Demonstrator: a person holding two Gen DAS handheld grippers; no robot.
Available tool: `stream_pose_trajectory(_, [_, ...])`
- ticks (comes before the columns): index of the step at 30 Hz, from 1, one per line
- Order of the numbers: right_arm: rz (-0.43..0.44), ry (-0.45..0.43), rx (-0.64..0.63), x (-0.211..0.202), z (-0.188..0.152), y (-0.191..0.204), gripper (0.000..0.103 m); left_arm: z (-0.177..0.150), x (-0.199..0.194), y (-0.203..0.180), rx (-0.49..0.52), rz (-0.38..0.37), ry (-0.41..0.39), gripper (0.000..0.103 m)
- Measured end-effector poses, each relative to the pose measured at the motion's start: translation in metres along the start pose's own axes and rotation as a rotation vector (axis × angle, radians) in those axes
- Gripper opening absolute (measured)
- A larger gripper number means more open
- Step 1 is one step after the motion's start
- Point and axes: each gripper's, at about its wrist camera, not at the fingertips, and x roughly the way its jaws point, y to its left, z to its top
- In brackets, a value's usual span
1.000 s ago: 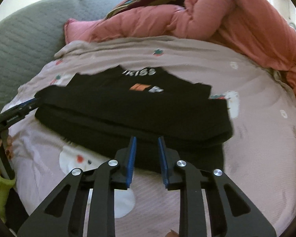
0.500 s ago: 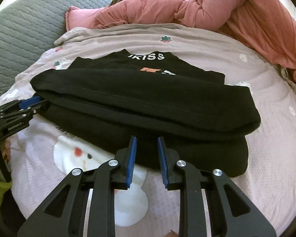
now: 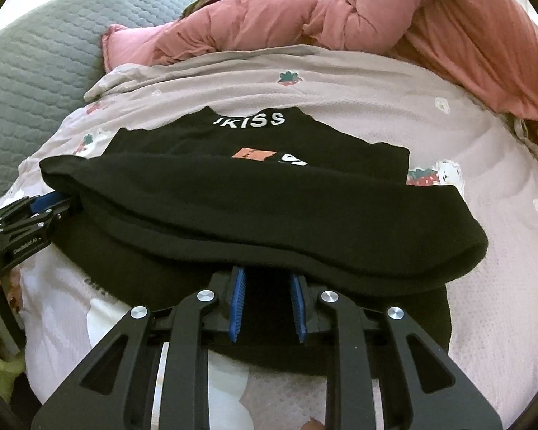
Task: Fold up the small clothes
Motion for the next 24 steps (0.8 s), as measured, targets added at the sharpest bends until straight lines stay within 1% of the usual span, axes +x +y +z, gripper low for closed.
stream_pose_trajectory(2, [-0.007, -0.003, -0.003, 0.001, 0.005, -0.002, 0.021, 0.012, 0.007, -0.001, -0.002, 0.002, 0.014, 0.037])
stream_pose_trajectory(5, [-0.016, -0.013, -0.004, 0.003, 0.018, -0.007, 0.021, 0.025, 0.018, 0.000, -0.045, -0.020, 0.039, 0.037])
stream_pose_trajectory(7, [-0.020, -0.023, -0.008, 0.003, 0.028, -0.009, 0.021, 0.035, 0.034, 0.002, -0.077, -0.035, 0.091, 0.037])
stream_pose_trajectory(8, [-0.027, -0.028, -0.014, 0.004, 0.032, -0.010, 0.021, 0.040, 0.040, 0.004, -0.104, -0.034, 0.099, 0.037])
stream_pose_trajectory(13, [-0.062, -0.036, -0.016, 0.010, 0.053, -0.019, 0.021, 0.058, 0.055, 0.014, -0.218, -0.080, 0.101, 0.037])
stream_pose_trajectory(17, [-0.093, -0.035, -0.005, 0.022, 0.069, -0.027, 0.021, 0.071, 0.058, 0.023, -0.268, -0.103, 0.065, 0.038])
stream_pose_trajectory(20, [-0.127, -0.025, 0.014, 0.031, 0.076, -0.033, 0.021, 0.072, 0.046, 0.033, -0.278, -0.131, -0.022, 0.039])
stream_pose_trajectory(22, [-0.149, -0.018, 0.029, 0.037, 0.079, -0.038, 0.022, 0.072, 0.040, 0.039, -0.269, -0.127, -0.052, 0.040])
stream_pose_trajectory(23, [-0.160, -0.018, 0.034, 0.039, 0.080, -0.040, 0.022, 0.072, 0.038, 0.044, -0.263, -0.121, -0.060, 0.042])
stream_pose_trajectory(24, [-0.168, -0.023, 0.041, 0.038, 0.081, -0.042, 0.022, 0.071, 0.036, 0.053, -0.259, -0.098, -0.063, 0.043])
